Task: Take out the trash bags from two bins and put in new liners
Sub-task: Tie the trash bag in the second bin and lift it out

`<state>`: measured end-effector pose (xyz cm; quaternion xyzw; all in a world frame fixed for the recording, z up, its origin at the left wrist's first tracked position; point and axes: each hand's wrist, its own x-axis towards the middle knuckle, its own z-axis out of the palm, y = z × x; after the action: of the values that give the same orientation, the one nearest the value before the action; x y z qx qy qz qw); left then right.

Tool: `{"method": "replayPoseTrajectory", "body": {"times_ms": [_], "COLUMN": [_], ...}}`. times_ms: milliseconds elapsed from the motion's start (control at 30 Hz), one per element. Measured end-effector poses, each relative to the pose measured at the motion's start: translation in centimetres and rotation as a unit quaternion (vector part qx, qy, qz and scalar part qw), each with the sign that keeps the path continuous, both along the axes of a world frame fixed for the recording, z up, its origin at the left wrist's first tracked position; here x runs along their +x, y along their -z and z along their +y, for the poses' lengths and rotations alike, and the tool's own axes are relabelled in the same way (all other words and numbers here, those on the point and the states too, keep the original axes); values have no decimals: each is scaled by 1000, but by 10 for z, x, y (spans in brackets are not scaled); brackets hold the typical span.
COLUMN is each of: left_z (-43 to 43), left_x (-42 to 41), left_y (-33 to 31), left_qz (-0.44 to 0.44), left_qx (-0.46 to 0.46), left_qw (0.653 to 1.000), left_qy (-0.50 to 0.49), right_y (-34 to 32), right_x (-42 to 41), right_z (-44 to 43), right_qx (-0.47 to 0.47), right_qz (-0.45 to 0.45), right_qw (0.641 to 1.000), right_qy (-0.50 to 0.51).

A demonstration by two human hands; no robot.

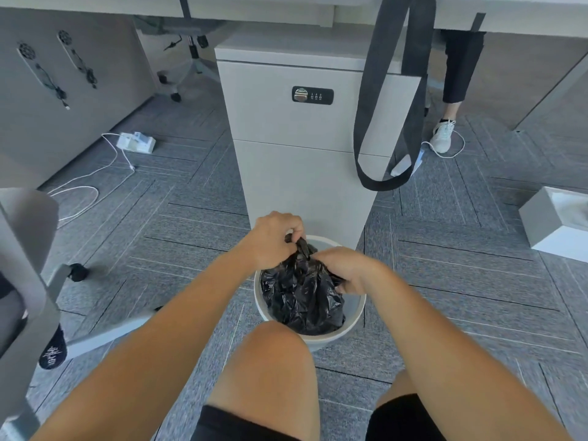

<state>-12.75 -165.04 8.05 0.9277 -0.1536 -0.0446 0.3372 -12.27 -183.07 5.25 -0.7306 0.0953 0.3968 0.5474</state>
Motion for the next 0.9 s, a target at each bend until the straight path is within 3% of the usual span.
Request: {"method": "replayPoseTrajectory", "body": {"times_ms": [133,267,433,600,767,900], "left_z": [0,0,8,8,9,16], "left_x": [-1,-5,-14,-23,-16,-16], "left_y": [5,5,5,9,12,8], "left_qz": [-69,20,166,175,117,88], "left_qx": [21,-26,-278,-193,-173,-116], "left_qw": [997,994,937,964,972,981], "left_qy": [-36,-104,-131,-58,-111,-131], "right_y": [6,6,14,20,18,8], "right_x": [3,1,-1,0,-1,7], "right_z": [2,5,10,13,17,13], "right_qx": [85,151,250,219,159,113], "right_qz": [29,35,12,7,-7,-86], "right_qw": [996,988,967,970,983,986], "right_qy": [-28,-14,45,102,86,85]}}
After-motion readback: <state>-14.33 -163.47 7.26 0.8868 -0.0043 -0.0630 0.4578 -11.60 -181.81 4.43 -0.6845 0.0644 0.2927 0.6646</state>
